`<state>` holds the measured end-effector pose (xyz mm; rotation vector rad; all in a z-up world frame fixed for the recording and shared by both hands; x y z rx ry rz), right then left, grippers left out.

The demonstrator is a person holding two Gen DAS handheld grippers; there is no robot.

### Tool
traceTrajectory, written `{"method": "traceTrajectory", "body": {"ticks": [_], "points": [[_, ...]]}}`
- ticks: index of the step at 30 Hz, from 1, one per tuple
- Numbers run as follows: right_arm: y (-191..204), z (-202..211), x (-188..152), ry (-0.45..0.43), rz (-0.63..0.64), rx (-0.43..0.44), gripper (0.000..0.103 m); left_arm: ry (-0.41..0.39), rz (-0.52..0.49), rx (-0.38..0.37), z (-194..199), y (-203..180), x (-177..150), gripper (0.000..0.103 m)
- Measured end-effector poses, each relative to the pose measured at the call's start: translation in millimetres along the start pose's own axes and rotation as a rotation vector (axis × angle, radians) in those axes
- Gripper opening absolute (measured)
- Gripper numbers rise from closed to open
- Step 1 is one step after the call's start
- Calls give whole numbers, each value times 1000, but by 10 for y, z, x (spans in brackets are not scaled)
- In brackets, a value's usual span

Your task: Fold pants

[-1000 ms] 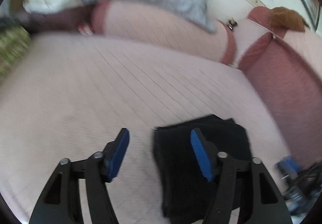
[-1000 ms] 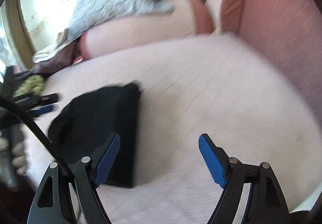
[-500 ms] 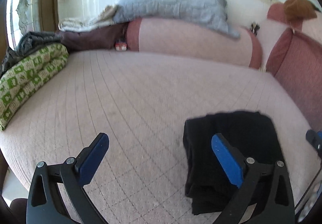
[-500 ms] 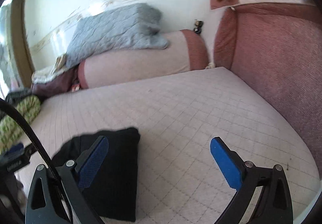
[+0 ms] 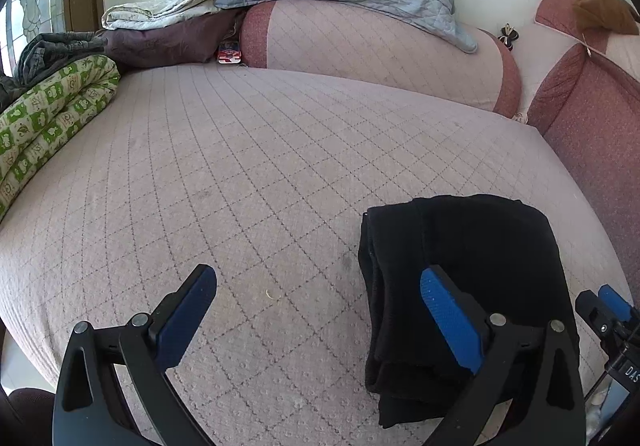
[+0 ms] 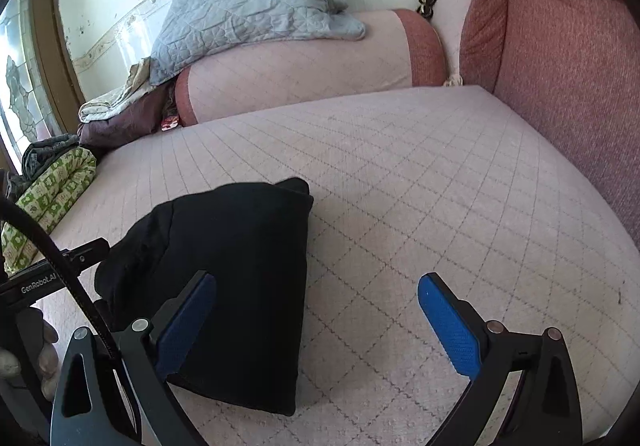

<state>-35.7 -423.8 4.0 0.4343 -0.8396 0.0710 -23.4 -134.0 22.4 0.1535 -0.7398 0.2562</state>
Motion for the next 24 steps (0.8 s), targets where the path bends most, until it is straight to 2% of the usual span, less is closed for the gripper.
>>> {"method": "traceTrajectory", "body": {"ticks": [12,16,19,24], "points": [[-56,-73,-87,28,-25,-6,103,5,-4,-15,12,8,-3,102],[-87,-93,-108,40,-37,-5,103,18,18,-42,13,9,-14,102],[-99,-111,-128,49,-49,2,103,49,77,-117,-3,61,2,102],[-81,-170,-138,100,-116,93,103,195,217,-344,-143,96,-57,102]]}}
Point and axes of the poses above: each gripper's, at about its wrist camera, not at the fingertips, and z roughly against the way its jaws point, y to its left, x to its top, the point moved 7 cm from there along -z, roughly the way its jaws point, and after that the axes turned 10 degrees about x, right-handed, at the moved point
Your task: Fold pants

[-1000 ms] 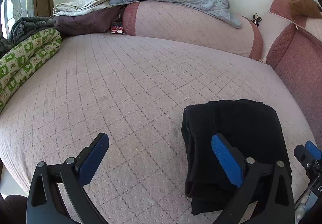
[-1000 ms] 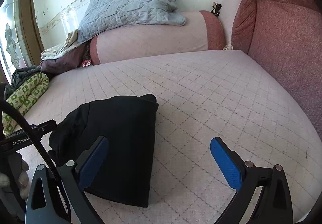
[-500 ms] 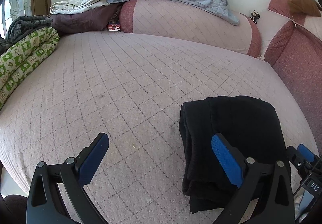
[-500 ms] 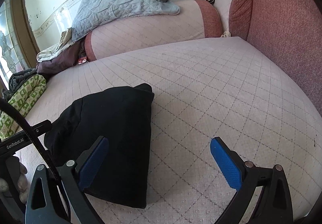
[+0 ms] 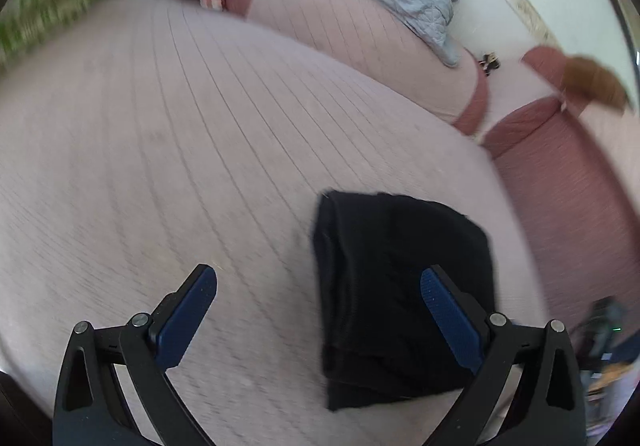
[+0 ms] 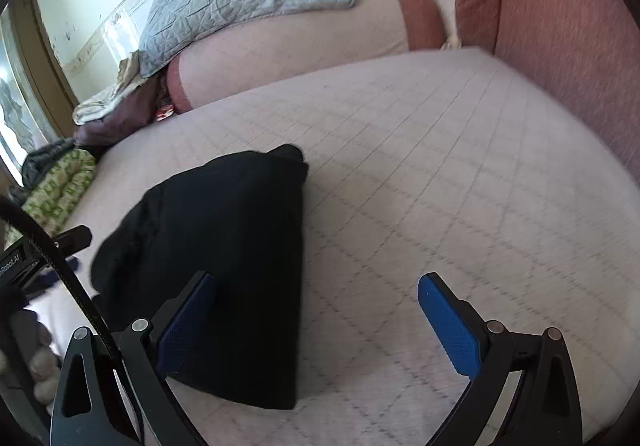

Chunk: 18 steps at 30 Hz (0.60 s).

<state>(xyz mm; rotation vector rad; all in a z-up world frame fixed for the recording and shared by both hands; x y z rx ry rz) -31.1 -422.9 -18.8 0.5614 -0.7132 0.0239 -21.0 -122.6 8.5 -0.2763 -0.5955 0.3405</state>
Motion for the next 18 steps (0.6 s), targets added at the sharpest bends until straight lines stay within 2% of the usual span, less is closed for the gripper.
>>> {"method": "traceTrajectory", "body": {"ticks": [4,7,9,11,13,15,17,18], "points": [[16,-45,54,71,-50,81,103,88,18,-57,-165,-40,-93,102],[-56,-111,93,125,-147,173,103,188,6,-133,-357,-179,-237,102],[-140,-198,117,155,-249,241,102,172,-42,-126,-393,-290,-258,102],[-220,-331,155,178,-331,293,100,211,-89,-186,-472,-466,-314,102],[-239,-447,250,171,-352,322,100,225,-107,-207,-516,-586,-365,102],[-184,-593,341,196,-347,355,100,221,-147,-181,-545,-682,-396,100],[-136,-710,388,211,-358,378,98,222,-156,-154,-533,-713,-388,84],[-100,-757,401,220,-362,396,87,231,-151,-157,-526,-711,-377,71]]}}
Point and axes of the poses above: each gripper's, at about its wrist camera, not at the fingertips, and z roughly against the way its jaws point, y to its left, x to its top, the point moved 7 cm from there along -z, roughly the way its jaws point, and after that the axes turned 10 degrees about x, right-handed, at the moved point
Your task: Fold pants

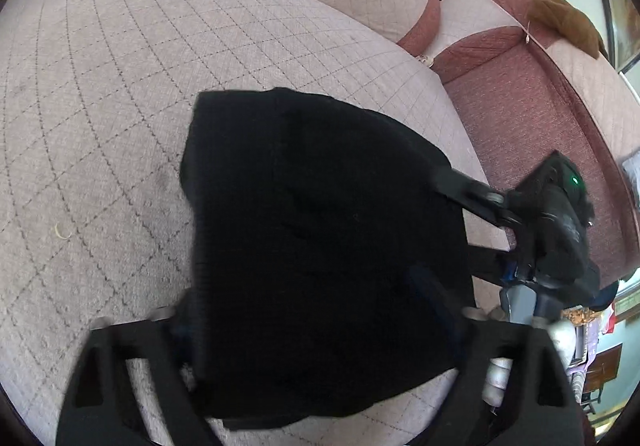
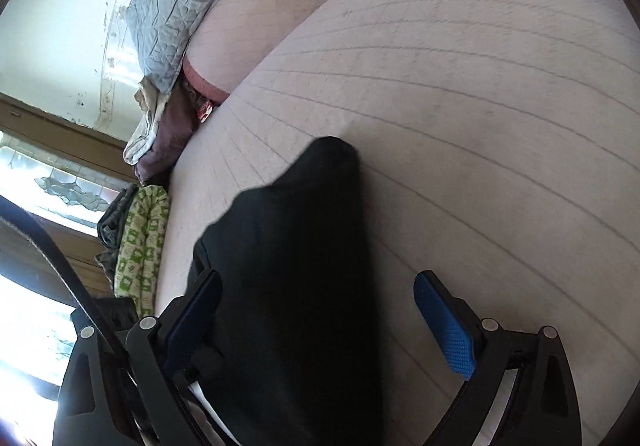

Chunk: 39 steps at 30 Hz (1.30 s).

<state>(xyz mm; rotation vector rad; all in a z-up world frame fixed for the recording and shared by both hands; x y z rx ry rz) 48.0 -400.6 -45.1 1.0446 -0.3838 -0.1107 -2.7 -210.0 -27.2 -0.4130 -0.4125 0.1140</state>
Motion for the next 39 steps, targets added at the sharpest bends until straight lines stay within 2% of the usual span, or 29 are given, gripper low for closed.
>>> {"method": "traceTrajectory", "body": {"ticks": [1,3,4,6,10,16,22,23,24,25,27,30,34,37,39], "points": [[15,-79,-2,28,-19,19,69,10,12,-8,21,14,19,60],[9,-118,0,31,-42,-15,63,19,39,-20,80,67,84,46],[40,-120,7,36,-34,-16,54,21,50,-32,107,79,119,43],[139,-95,47,29,-22,-9,48,23,62,-55,152,80,205,42],[347,-43,198,-1,18,8,36,7,43,-31,137,35,407,42],[659,-153,622,-41,120,-15,36,-44,44,-2,104,76,934,42],[744,-443,1035,-67,207,-59,38,-94,29,99,-74,271,1410,43],[704,-472,1052,-67,213,-77,40,-92,35,124,-129,339,1446,43],[632,-531,1060,-70,225,-116,47,-88,42,140,-162,403,1459,43],[565,-560,1056,-74,229,-146,60,-80,54,147,-200,468,1458,43],[433,-593,1051,-73,209,-186,72,-44,95,121,-233,581,1443,43],[404,-542,1105,-89,194,-163,72,-59,140,72,-90,645,1486,44],[437,-378,1192,-152,198,-151,75,-142,158,77,153,717,1534,52],[416,-339,1213,-165,195,-167,76,-155,138,128,141,705,1504,53],[395,-323,1203,-168,202,-191,76,-163,104,194,97,672,1476,53]]}}
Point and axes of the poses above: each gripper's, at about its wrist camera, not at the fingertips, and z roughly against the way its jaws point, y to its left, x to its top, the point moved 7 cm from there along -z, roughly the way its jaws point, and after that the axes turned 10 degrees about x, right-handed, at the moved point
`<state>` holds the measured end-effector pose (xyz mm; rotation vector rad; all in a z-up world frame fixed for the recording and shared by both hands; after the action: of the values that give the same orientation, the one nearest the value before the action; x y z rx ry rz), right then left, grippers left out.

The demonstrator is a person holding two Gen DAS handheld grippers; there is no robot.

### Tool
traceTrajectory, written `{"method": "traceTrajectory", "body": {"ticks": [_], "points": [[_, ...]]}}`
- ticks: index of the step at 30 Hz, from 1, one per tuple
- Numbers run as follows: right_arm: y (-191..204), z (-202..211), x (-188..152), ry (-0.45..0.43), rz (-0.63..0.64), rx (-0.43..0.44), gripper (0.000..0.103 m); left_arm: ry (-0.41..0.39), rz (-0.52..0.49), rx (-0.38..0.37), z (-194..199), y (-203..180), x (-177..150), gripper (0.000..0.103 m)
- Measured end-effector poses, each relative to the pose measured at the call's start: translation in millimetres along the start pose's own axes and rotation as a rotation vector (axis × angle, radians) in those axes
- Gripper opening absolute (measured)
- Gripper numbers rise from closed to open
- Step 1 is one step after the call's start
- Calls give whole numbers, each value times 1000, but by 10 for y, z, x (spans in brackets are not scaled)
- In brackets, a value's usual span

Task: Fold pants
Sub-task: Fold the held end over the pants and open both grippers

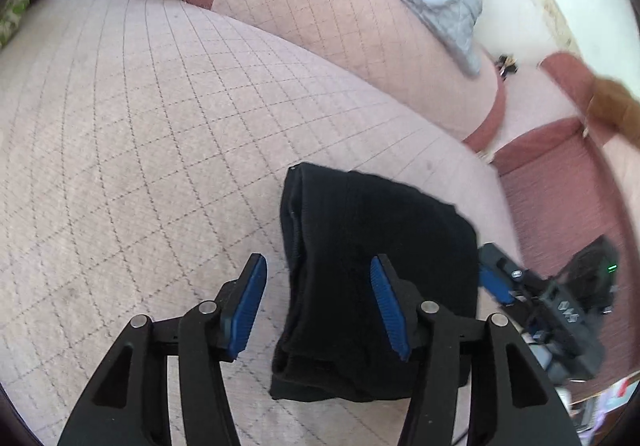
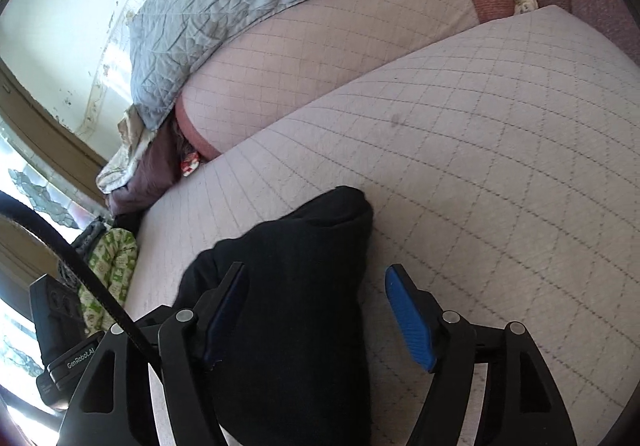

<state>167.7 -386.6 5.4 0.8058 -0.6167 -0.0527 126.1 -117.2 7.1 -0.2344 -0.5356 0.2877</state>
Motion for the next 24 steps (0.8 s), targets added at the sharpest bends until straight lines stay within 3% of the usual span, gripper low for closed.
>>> {"method": "traceTrajectory", "body": {"ticks": [5,11,18,24], "points": [[147,178,-82,-21,54,-32,76,-128,-124,134,287,-179,-55,53],[563,768,-395,-95,154,-36,81,-285,-159,182,961,-113,-262,72],[555,1056,-1307,-19,206,-78,85,-292,-126,240,1208,109,-831,75],[463,882,-1602,40,220,-141,84,-246,-210,254,1018,-54,-1068,75]]}}
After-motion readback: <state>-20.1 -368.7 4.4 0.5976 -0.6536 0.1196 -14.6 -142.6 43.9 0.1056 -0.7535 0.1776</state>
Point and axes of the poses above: each gripper's, at about its wrist camera, not at the fingertips, and z roughly against the way its jaws point, y to its left, x to its top, the point moved 7 cm from there along -z, roughly the way its jaws point, and after that the axes turned 10 degrees about x, right-handed, at the moved point
